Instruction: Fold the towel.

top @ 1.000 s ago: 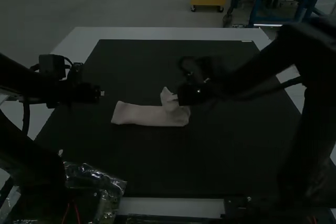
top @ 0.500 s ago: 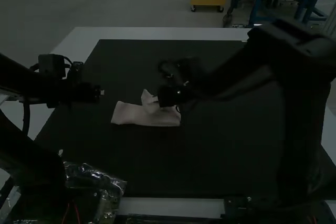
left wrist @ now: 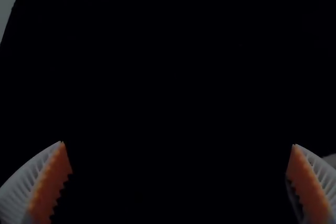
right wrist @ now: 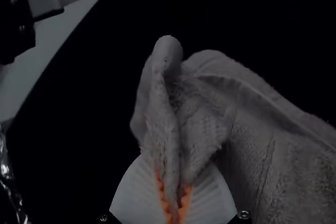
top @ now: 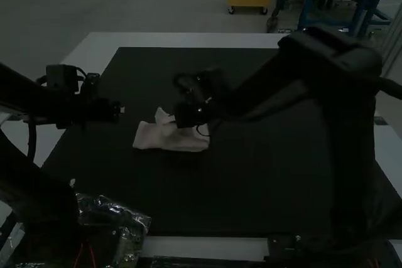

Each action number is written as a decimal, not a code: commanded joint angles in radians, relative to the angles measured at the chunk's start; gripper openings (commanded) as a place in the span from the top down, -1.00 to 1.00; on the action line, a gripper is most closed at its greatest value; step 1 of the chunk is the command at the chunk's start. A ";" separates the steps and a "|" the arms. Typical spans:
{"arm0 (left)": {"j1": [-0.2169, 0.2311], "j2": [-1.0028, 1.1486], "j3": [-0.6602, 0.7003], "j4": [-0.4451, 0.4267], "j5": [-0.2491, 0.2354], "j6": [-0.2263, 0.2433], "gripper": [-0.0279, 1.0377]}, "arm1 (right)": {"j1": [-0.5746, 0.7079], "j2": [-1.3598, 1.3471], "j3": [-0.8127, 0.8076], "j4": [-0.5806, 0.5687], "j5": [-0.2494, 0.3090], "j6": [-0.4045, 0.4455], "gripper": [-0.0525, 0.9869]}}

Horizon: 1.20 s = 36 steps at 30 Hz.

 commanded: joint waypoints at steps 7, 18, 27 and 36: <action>0.009 0.008 0.000 0.011 -0.006 0.016 -0.87 | 0.038 0.041 0.067 0.019 -0.013 0.022 0.94; 0.009 -0.001 -0.011 0.030 -0.008 0.015 -0.87 | 0.064 0.101 0.116 0.041 -0.027 0.070 0.07; 0.011 -0.001 -0.019 0.083 -0.040 0.007 -0.87 | 0.057 0.059 0.128 0.070 -0.124 0.194 -0.22; 0.009 -0.003 -0.022 0.100 -0.061 -0.002 -0.87 | 0.038 0.006 0.141 0.081 -0.196 0.248 -0.21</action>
